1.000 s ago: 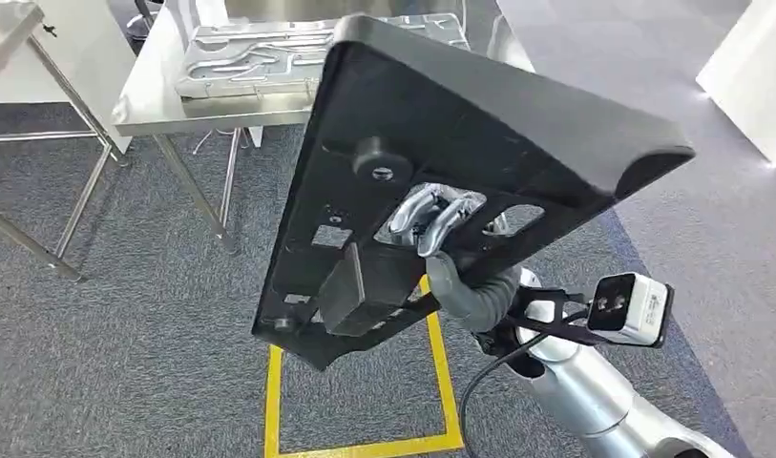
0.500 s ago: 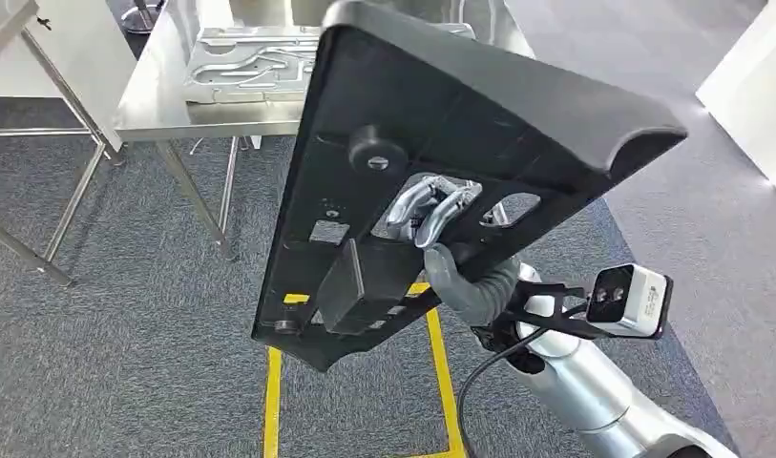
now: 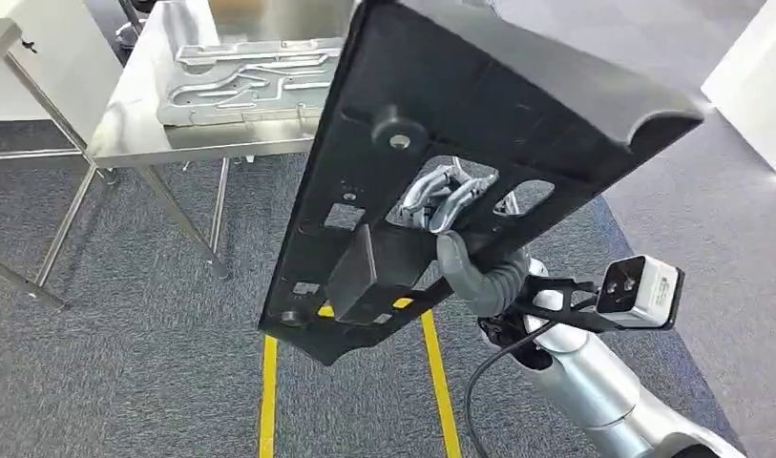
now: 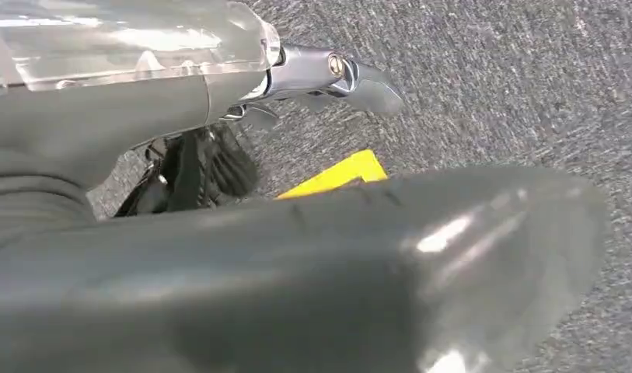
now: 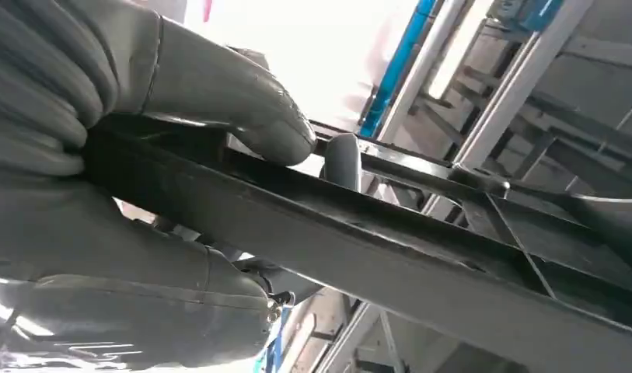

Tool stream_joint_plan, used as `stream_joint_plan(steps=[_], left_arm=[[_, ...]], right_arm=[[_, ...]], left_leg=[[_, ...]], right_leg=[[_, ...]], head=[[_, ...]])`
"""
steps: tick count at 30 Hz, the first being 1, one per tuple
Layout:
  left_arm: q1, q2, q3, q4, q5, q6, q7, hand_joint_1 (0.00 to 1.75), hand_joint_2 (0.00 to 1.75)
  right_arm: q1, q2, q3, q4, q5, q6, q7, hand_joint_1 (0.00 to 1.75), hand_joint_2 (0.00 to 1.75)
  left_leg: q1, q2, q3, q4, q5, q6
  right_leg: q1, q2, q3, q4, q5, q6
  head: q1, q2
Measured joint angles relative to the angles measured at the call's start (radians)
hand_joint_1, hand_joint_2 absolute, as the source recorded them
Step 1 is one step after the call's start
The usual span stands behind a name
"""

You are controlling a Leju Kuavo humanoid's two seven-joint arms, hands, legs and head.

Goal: Take the parts from the cabinet and place them on the table.

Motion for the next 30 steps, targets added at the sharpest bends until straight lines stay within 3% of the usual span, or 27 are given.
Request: stream_joint_plan(steps=[1,3,4,5,6,9,10,13,14,15,16,18,19,20,22,24,25,26,28,29,30], left_arm=[[0.001,0.0,0.0,0.0,0.0,0.0,0.0,0.0,0.0],[0.005,0.0,0.0,0.0,0.0,0.001,-0.005,0.0,0.0],[0.008,0.002,0.001,0.0,0.0,0.002,-0.009,0.0,0.0],[0.007,0.001,0.0,0.0,-0.002,0.002,-0.014,0.0,0.0],[0.008,0.001,0.001,0.0,-0.008,0.002,-0.015,0.0,0.0],[0.012,-0.003,0.001,0.0,-0.008,0.004,-0.017,0.0,0.0],[0.01,-0.004,0.001,0.0,-0.009,0.004,-0.017,0.0,0.0],[0.008,-0.005,0.001,0.0,-0.009,0.007,-0.017,0.0,0.0],[0.008,-0.006,0.001,0.0,-0.01,0.008,-0.017,0.0,0.0],[0.009,-0.006,0.002,0.0,-0.01,0.009,-0.017,0.0,0.0],[0.011,-0.008,0.002,0.0,-0.01,0.01,-0.017,0.0,0.0],[0.011,-0.01,0.002,0.0,-0.008,0.011,-0.017,0.0,0.0],[0.012,-0.012,0.002,0.0,-0.009,0.011,-0.017,0.0,0.0],[0.009,-0.013,0.002,0.0,-0.009,0.011,-0.017,0.0,0.0],[0.008,-0.013,0.002,0.0,-0.01,0.011,-0.017,0.0,0.0],[0.007,-0.013,0.002,0.0,-0.01,0.013,-0.017,0.0,0.0],[0.006,-0.013,0.002,0.0,-0.01,0.014,-0.018,0.0,0.0],[0.006,-0.015,0.003,0.0,-0.01,0.016,-0.017,0.0,0.0],[0.006,-0.016,0.003,0.0,-0.013,0.016,-0.019,0.0,0.0],[0.007,-0.016,0.003,0.0,-0.013,0.016,-0.021,0.0,0.0],[0.01,-0.016,0.003,0.0,-0.013,0.016,-0.023,0.0,0.0]], right_arm=[[0.001,0.0,0.0,0.0,0.0,0.0,-0.003,1.75,1.75],[0.007,-0.001,0.0,0.0,0.003,0.003,-0.022,1.75,1.75],[0.015,-0.001,0.0,0.0,0.012,0.006,-0.035,1.75,1.75],[0.026,-0.001,0.0,-0.001,0.023,0.012,-0.04,1.75,1.75],[0.036,0.0,0.0,-0.003,0.037,0.022,-0.044,1.75,1.75],[0.054,0.002,0.0,-0.009,0.054,0.031,-0.047,1.75,1.75],[0.052,0.004,0.0,-0.01,0.057,0.034,-0.048,1.75,1.75],[0.066,0.004,-0.001,-0.011,0.062,0.038,-0.048,1.75,1.75],[0.073,0.005,-0.001,-0.011,0.064,0.04,-0.048,1.75,1.75],[0.077,0.005,-0.001,-0.011,0.067,0.041,-0.048,1.75,1.75],[0.079,0.005,-0.001,-0.011,0.069,0.041,-0.048,1.75,1.75],[0.08,0.005,-0.004,-0.011,0.07,0.041,-0.048,1.75,1.75],[0.08,0.005,-0.005,-0.011,0.072,0.042,-0.048,1.75,1.75],[0.082,0.005,-0.006,-0.011,0.074,0.044,-0.048,1.75,1.75],[0.095,0.011,-0.012,-0.014,0.087,0.061,-0.048,1.75,1.75],[0.103,0.014,-0.019,-0.015,0.101,0.077,-0.048,1.75,1.75],[0.104,0.017,-0.022,-0.017,0.105,0.082,-0.048,1.75,1.75],[0.104,0.02,-0.023,-0.017,0.106,0.088,-0.048,1.75,1.75],[0.111,0.025,-0.027,-0.016,0.111,0.104,-0.048,1.75,1.75],[0.114,0.025,-0.031,-0.016,0.113,0.114,-0.048,1.75,1.75],[0.117,0.025,-0.037,-0.016,0.116,0.124,-0.048,1.75,1.75]], left_leg=[[0.0,0.0,0.013,-0.06,0.051,0.002],[-0.001,0.0,0.065,-0.233,0.182,0.008],[-0.006,0.0,0.068,-0.262,0.186,0.013],[-0.013,0.001,0.068,-0.28,0.153,0.02],[-0.013,0.0,0.071,-0.274,0.178,0.03],[-0.004,-0.001,0.098,-0.293,0.17,0.045],[-0.004,-0.001,0.107,-0.296,0.167,0.05],[-0.004,-0.002,0.119,-0.297,0.151,0.057],[-0.004,-0.002,0.126,-0.297,0.144,0.056],[-0.003,-0.003,0.137,-0.297,0.137,0.055],[-0.003,-0.004,0.15,-0.297,0.128,0.053],[-0.003,-0.005,0.177,-0.297,0.11,0.047],[-0.002,-0.005,0.179,-0.3,0.102,0.041],[-0.004,-0.006,0.183,-0.297,0.098,0.035],[-0.004,-0.004,0.19,-0.288,0.092,0.02],[-0.004,-0.003,0.203,-0.287,0.084,0.007],[-0.001,-0.003,0.201,-0.261,0.072,0.004],[0.0,-0.003,0.177,-0.212,0.057,0.001],[0.001,-0.003,0.079,-0.057,-0.008,-0.003],[0.001,-0.003,0.04,-0.006,-0.028,-0.005],[0.001,-0.003,0.012,0.011,-0.022,-0.002]], right_leg=[[0.0,0.002,0.013,0.0,-0.009,0.001],[0.001,0.002,0.038,0.0,-0.03,0.006],[0.001,0.002,0.046,0.001,-0.037,0.011],[0.001,0.004,0.039,0.002,-0.038,0.017],[0.001,0.003,0.038,0.001,-0.043,0.024],[0.0,0.001,0.047,0.02,-0.052,0.04],[0.0,-0.002,0.029,0.06,-0.057,0.047],[-0.01,-0.003,-0.108,0.269,-0.138,0.062],[-0.013,-0.003,-0.143,0.307,-0.145,0.064],[-0.016,-0.004,-0.154,0.299,-0.123,0.069],[-0.018,-0.005,-0.144,0.248,-0.073,0.071],[-0.018,-0.006,-0.087,0.084,0.045,0.063],[-0.016,-0.008,-0.07,0.033,0.067,0.057],[-0.006,-0.011,-0.076,0.018,0.019,0.052],[-0.003,-0.009,-0.072,0.016,0.039,0.035],[-0.009,-0.008,-0.043,0.008,0.034,0.02],[-0.01,-0.01,-0.028,0.001,0.029,0.014],[-0.01,-0.01,-0.021,0.0,0.024,0.008],[-0.007,-0.009,-0.012,0.0,0.012,0.004],[-0.005,-0.008,-0.007,0.001,0.006,0.004],[-0.004,-0.006,0.002,0.001,-0.002,0.004]], head=[[0.0,0.0],[0.0,0.0],[0.0,0.0],[0.0,0.0],[0.0,0.0],[0.0,0.0],[0.0,0.0],[0.0,0.0],[0.0,0.0],[0.0,0.0],[0.0,0.0],[0.0,0.0],[0.001,0.0],[0.001,0.0],[0.0,0.0],[0.0,0.0],[0.0,0.0],[0.0,0.0],[0.0,0.0],[0.0,0.0],[0.0,0.0]])
